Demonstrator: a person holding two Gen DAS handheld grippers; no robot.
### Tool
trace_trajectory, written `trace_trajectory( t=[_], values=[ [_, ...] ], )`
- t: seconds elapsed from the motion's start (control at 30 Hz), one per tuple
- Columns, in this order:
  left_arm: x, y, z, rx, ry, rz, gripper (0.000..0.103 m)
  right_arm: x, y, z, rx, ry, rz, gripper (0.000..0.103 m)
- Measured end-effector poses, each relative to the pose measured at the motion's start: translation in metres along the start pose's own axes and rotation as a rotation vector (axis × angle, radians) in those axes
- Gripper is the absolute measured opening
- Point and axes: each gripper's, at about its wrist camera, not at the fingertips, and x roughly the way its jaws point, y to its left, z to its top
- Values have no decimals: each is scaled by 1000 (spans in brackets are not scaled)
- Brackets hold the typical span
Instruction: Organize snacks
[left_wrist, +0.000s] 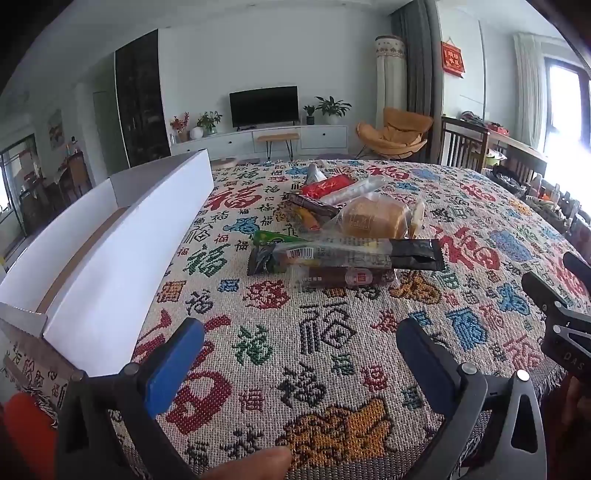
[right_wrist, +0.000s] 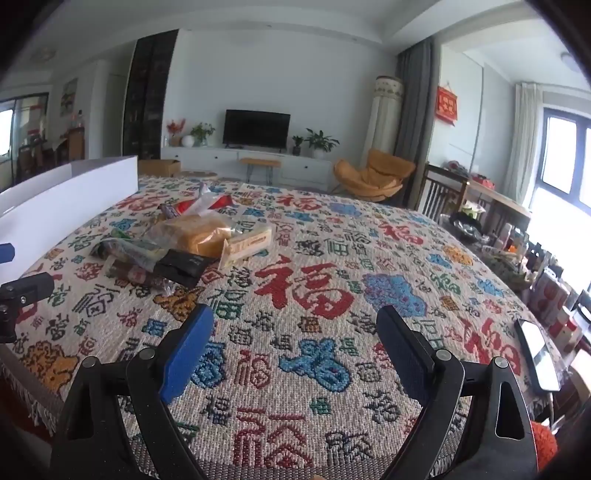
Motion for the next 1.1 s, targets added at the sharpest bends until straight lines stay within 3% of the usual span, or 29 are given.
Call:
trace_trajectory(
  t=[1.1],
  values=[
    [6, 0, -2, 12, 15, 8, 103, 1, 4, 2, -11, -7, 8, 92]
  ],
)
